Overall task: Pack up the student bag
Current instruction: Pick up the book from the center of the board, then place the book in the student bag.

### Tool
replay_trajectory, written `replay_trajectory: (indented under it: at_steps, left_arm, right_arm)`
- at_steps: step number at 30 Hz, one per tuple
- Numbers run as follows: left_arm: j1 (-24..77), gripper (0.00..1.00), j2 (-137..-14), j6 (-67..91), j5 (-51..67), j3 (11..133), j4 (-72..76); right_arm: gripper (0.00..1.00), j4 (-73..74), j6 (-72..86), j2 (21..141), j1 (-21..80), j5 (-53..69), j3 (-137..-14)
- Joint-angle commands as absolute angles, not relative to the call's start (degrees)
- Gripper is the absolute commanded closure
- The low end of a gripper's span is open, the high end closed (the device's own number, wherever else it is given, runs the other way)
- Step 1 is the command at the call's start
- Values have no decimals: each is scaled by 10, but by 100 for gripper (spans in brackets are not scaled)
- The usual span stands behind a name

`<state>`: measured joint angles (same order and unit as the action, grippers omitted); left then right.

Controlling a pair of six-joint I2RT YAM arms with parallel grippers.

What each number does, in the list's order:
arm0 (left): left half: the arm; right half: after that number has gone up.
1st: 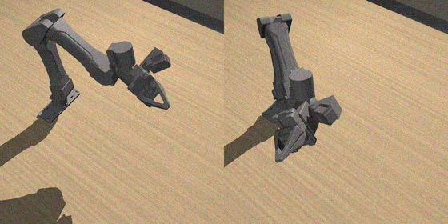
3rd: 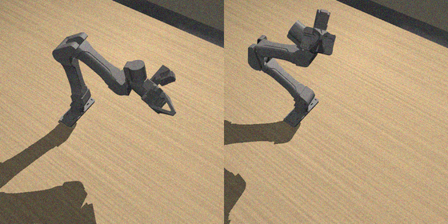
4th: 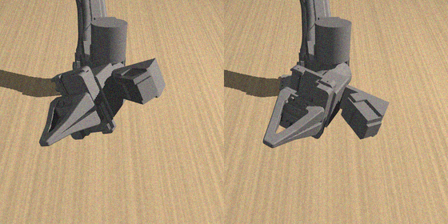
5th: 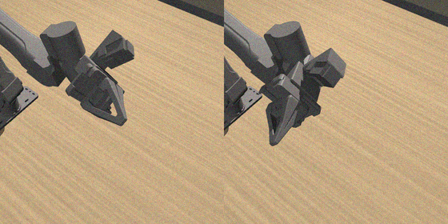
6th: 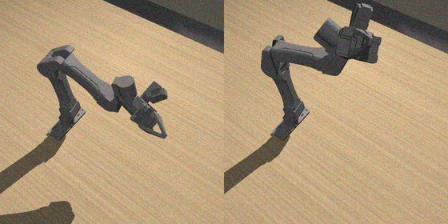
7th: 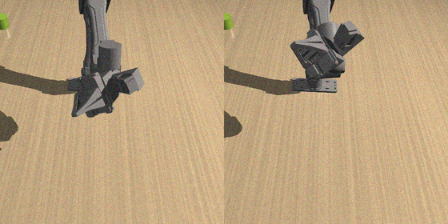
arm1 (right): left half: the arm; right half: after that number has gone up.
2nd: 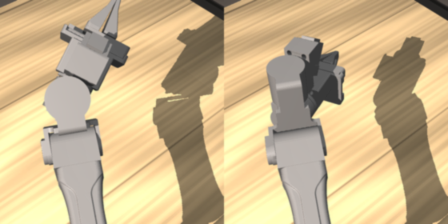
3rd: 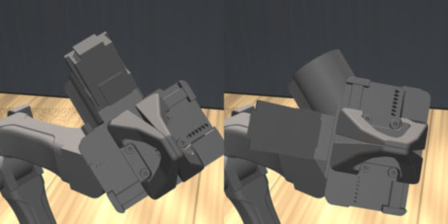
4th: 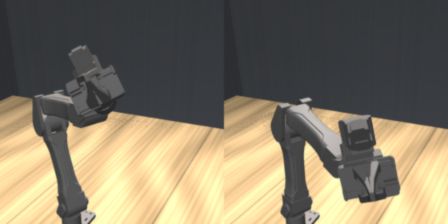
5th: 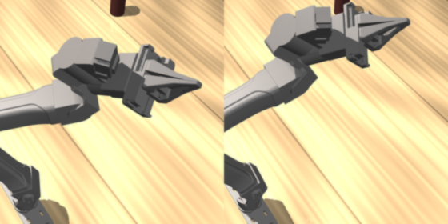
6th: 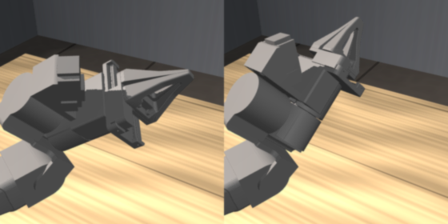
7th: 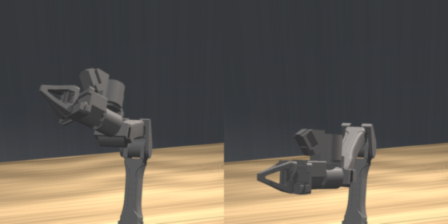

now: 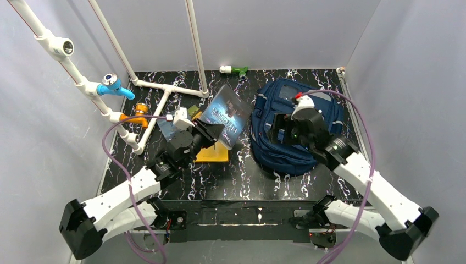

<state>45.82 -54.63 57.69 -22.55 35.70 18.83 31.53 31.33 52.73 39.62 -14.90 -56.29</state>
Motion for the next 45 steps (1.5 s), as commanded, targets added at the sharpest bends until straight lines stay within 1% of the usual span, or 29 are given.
replay_trajectory:
  at_steps: [1,3,6,7,11,14,17,20,23,25,26,29,34,36,39,40,41,44,45]
  left_arm:
    - [458,100,-476,530,-146,418,90]
    - [456,100,-458,542,-126,424,39]
    - [456,100,-441,571,-103,434,-43]
    - [456,100,-435,581,-99,433,-63]
    - [455,100,-403,608,-98,396,-73]
    - [455,100,-382,622,-102,374,-59]
    - [455,100,-383,620,-101,375,-60]
    - [455,100,-388,619,-93,383,-72]
    - [455,100,-384,622,-84,382,-75]
    - [455,100,-378,626,-81,378,-77]
    - [455,100,-376,627,-81,376,-79]
    - [455,100,-371,630,-81,373,-80]
    - [455,100,-373,629,-78,381,-80]
    - [455,100,-376,626,-77,386,-84]
    - [455,100,-383,627,-75,391,-87]
    - [455,100,-386,627,-71,392,-85]
    - [455,100,-389,628,-67,393,-84]
    - [455,100,-399,633,-52,397,-79]
    - [455,100,-403,635,-47,400,-81]
  right_arm:
    - [2,416,114,603,397,-170,-626]
    - [2,414,65,636,402,-173,-635]
    - [18,428,10,683,429,-229,-643]
    - [21,436,3,699,440,-255,-647]
    - [25,478,-17,756,502,-338,-656]
    - [22,498,-21,798,543,-410,-643]
    - [23,500,-4,826,549,-437,-632]
    - [28,483,9,838,549,-447,-626]
    - [38,465,13,843,549,-464,-619]
    - [46,445,3,846,549,-450,-608]
    - [47,436,2,849,549,-442,-603]
    - [47,427,2,869,549,-426,-595]
    - [36,418,8,907,549,-414,-590]
    - [31,418,16,922,549,-429,-593]
    - [30,395,21,935,549,-482,-588]
    - [34,386,18,936,549,-496,-585]
    - [41,376,16,938,549,-508,-583]
    - [77,356,13,935,549,-544,-585]
    - [87,355,11,931,549,-548,-590]
